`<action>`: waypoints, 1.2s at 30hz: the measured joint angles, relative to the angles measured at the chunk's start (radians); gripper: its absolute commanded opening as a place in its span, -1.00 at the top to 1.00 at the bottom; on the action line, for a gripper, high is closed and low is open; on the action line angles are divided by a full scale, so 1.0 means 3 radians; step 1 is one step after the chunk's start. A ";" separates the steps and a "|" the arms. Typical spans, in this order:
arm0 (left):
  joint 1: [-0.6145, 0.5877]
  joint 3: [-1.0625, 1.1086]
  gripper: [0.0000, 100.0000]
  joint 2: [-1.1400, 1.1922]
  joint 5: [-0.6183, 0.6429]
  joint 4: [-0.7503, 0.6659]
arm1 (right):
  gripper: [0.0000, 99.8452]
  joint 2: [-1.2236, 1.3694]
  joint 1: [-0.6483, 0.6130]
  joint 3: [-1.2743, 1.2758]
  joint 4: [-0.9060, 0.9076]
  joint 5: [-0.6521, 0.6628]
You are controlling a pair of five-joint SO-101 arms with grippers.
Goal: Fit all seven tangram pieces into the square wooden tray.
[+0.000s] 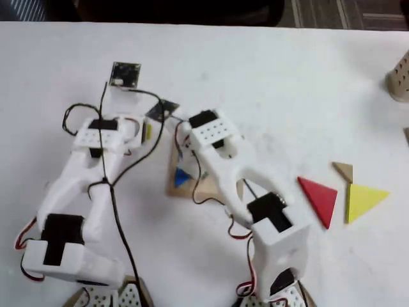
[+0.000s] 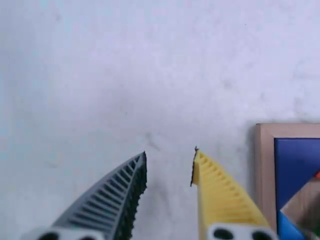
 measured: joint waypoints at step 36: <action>0.1089 0.0041 0.96 -0.0148 0.0020 0.0199 | 0.96 -0.1979 0.1846 0.2250 -0.0716 -0.0685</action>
